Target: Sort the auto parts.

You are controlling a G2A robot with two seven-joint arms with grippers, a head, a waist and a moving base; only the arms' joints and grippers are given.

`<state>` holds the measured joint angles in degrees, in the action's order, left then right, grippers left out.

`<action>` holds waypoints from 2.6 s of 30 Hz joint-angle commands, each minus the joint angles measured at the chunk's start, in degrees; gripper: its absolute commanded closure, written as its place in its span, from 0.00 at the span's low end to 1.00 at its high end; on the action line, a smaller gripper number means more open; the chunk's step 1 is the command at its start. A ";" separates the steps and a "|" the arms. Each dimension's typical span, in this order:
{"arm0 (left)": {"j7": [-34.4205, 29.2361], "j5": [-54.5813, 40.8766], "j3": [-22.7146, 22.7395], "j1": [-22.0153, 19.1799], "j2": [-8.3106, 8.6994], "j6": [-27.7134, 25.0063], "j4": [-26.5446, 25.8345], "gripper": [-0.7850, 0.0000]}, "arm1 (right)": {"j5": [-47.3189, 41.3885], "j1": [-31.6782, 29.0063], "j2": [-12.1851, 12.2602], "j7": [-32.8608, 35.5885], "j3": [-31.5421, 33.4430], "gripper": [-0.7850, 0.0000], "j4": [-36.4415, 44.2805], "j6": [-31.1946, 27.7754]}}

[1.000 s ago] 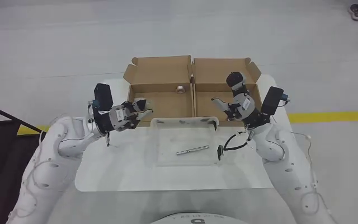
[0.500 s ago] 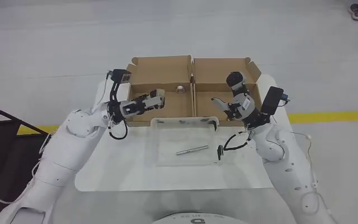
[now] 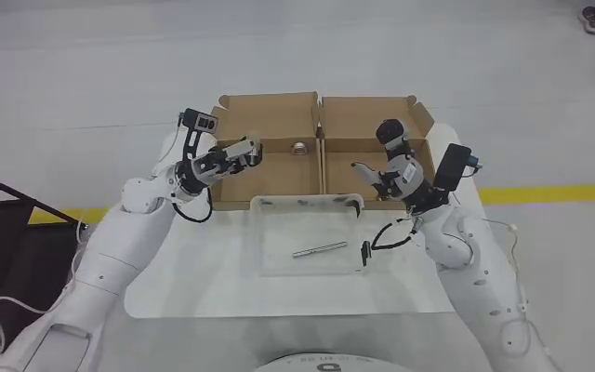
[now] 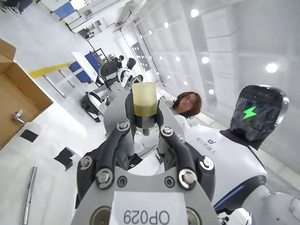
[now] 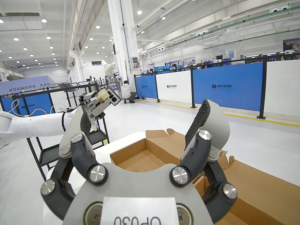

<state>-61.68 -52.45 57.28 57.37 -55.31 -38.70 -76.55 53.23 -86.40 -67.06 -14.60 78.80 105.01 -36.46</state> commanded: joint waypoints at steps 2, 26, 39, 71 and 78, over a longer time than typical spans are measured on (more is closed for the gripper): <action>6.36 18.77 1.24 -0.91 0.23 -2.03 -0.87 1.00 | 0.00 0.00 0.00 0.00 0.00 0.00 0.00 0.00; 22.24 58.29 -9.45 -12.93 -5.40 12.53 18.26 1.00 | 0.00 0.00 0.00 0.00 0.00 0.00 0.00 0.00; 23.93 58.20 -12.08 -15.78 -8.31 9.52 25.83 0.00 | 0.00 0.00 0.00 0.00 0.00 0.00 0.00 0.00; 31.12 59.24 2.57 -4.85 -3.59 -9.62 13.77 0.00 | -2.46 1.75 -0.10 6.15 -3.96 0.00 -1.20 -4.56; 34.67 62.26 13.43 3.22 -0.42 -9.32 7.75 0.00 | -7.54 4.31 0.20 14.60 -5.78 0.00 -5.24 -9.67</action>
<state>-27.59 9.61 68.82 58.92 -56.18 -48.35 -67.77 46.49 -82.53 -66.94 -1.39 73.04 99.96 -45.30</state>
